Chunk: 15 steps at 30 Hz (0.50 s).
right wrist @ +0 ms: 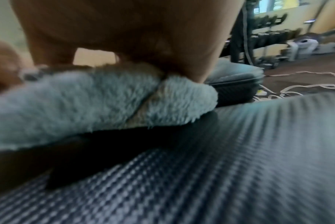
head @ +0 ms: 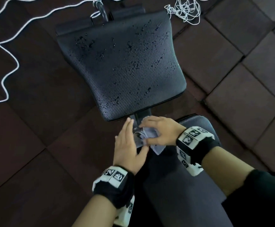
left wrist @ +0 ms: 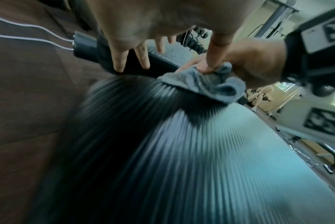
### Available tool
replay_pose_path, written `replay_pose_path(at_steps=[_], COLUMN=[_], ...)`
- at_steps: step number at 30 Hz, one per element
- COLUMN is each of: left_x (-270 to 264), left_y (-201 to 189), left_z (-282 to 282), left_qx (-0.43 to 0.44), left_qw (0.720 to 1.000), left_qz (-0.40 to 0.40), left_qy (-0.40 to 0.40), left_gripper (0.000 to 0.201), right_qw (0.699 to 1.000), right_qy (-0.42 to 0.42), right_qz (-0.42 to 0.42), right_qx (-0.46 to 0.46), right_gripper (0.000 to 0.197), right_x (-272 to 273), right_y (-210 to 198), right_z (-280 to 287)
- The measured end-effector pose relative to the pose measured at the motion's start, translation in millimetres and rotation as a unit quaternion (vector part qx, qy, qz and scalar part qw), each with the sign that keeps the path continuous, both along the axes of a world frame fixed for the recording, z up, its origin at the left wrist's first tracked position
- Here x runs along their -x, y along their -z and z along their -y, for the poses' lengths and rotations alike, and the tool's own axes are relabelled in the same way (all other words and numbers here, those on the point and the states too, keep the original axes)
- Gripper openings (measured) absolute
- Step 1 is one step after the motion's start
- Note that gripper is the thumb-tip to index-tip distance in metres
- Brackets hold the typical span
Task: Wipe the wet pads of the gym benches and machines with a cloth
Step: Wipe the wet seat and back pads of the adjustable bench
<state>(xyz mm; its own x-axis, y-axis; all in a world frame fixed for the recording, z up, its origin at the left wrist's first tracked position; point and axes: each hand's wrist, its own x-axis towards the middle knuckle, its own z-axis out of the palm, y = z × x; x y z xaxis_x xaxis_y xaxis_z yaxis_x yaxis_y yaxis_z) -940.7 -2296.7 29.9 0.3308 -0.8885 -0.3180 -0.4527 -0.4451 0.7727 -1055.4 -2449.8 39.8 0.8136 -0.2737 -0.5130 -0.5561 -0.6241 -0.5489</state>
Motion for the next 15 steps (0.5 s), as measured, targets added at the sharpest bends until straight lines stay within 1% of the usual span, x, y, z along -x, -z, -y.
replay_pose_path(at_steps=[2, 3, 5, 7, 9, 10, 12, 13, 15], left_x=[1.3, 3.7, 11.6, 22.1, 28.6, 29.8, 31.2, 32.2, 37.1], left_y=[-4.9, -5.4, -7.3, -10.3, -12.9, -12.6, -11.0, -12.0, -13.8], left_z=[24.1, 33.0, 44.1, 52.8, 64.3, 71.3, 86.5, 94.3, 106.9], left_qx=[-0.043, -0.061, -0.073, -0.074, -0.095, -0.112, -0.136, -0.141, -0.14], left_qw=[0.997, 0.993, 0.99, 0.989, 0.989, 0.989, 0.987, 0.986, 0.986], left_qz=[-0.016, -0.03, -0.047, -0.015, -0.005, -0.018, -0.053, -0.06, -0.061], left_qy=[0.065, 0.092, 0.112, 0.123, 0.115, 0.098, 0.067, 0.064, 0.066], left_gripper=[0.076, 0.072, 0.065, 0.062, 0.064, 0.058, 0.044, 0.045, 0.058], right_qw=[0.997, 0.993, 0.984, 0.976, 0.965, 0.957, 0.94, 0.934, 0.936], right_qy=[0.054, 0.09, 0.167, 0.214, 0.258, 0.285, 0.335, 0.35, 0.344], right_qz=[0.058, 0.077, 0.068, 0.05, 0.051, 0.058, 0.06, 0.049, 0.023], right_qx=[-0.012, -0.009, -0.004, -0.001, -0.006, -0.005, 0.027, 0.05, 0.077], right_gripper=[0.073, 0.074, 0.072, 0.067, 0.061, 0.059, 0.056, 0.055, 0.059], right_x=[22.8, 34.5, 57.8, 76.2, 90.0, 96.0, 108.7, 114.6, 123.2], right_y=[-0.3, -2.1, -8.8, -16.2, -19.4, -18.8, -16.2, -14.2, -8.5], right_z=[2.4, 3.0, 1.2, -3.1, -6.8, -7.9, -7.3, -7.0, -7.4])
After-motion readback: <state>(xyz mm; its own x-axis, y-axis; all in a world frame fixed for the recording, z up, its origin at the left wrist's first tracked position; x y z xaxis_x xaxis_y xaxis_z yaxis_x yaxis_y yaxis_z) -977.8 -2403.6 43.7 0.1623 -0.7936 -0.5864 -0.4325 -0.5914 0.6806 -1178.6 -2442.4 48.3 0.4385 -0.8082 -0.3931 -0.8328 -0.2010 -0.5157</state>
